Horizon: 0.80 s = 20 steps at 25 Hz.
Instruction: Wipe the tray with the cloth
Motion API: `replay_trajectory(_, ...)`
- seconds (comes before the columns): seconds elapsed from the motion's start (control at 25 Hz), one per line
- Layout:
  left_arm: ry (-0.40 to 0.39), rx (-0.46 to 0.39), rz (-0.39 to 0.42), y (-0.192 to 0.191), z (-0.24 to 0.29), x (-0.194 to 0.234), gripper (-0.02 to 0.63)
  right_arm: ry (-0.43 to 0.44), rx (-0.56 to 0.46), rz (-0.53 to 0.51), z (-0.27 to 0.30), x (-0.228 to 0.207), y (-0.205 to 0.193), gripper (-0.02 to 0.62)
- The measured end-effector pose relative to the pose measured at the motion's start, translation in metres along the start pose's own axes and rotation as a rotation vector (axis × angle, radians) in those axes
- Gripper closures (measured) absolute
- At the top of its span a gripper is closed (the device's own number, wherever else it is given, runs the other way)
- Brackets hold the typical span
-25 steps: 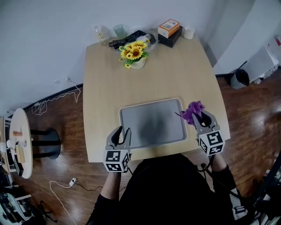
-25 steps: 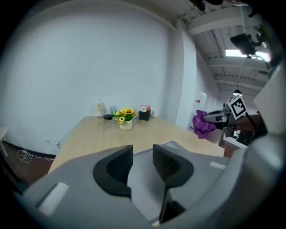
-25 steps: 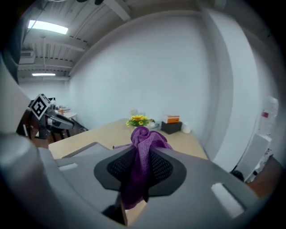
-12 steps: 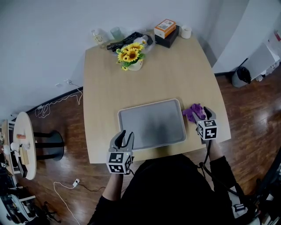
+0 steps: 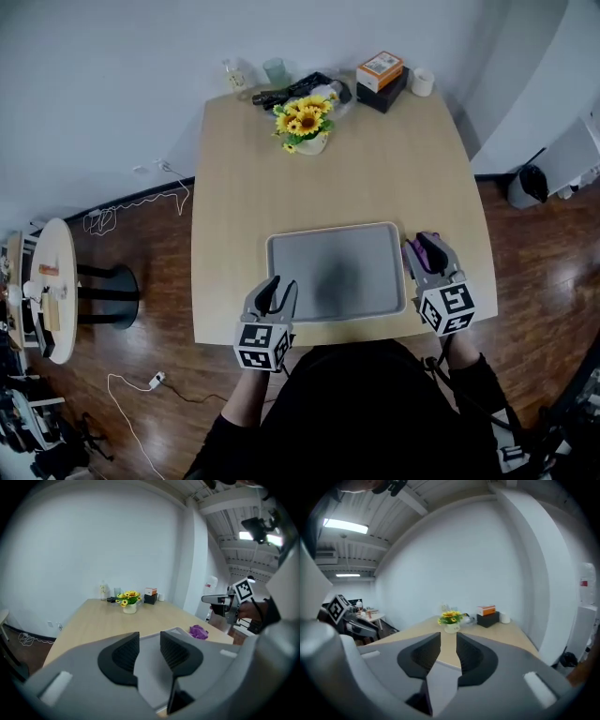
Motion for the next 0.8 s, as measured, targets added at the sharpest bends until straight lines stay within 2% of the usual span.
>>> replay_trajectory(0.12,-0.034,-0.054,-0.014,0.014,0.001,-0.006,0.485,0.145,-0.056,-0.054,0.010,0.050,0.026,0.502)
replay_trajectory(0.24,-0.055,-0.082,-0.010,0.022,-0.001,-0.013,0.485,0.218,-0.068,-0.106,0.016,0.077,0.033,0.505)
replay_trajectory(0.44,-0.095,-0.096,-0.033,0.030,-0.011,-0.021,0.485,0.194,-0.073,-0.078,0.015,0.072,0.034,0.492)
replay_trajectory(0.52,-0.096,-0.090,-0.025,0.029,-0.012,-0.021,0.485,0.173,-0.065,-0.070,0.015,0.068,0.032,0.511)
replay_trajectory(0.8,-0.099,-0.075,-0.011,0.023,-0.010,-0.020,0.485,0.147,-0.065,-0.068,0.011,0.068,0.029,0.514)
Point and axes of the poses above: the fingertips, and each gripper's own axes: z forward along the fingers, x to its left, y out of its top, the point moved 7 cm from there along -z, backward along the fingers, and after that the axes turned 11 degrees about -z, right-handed, at the moved point
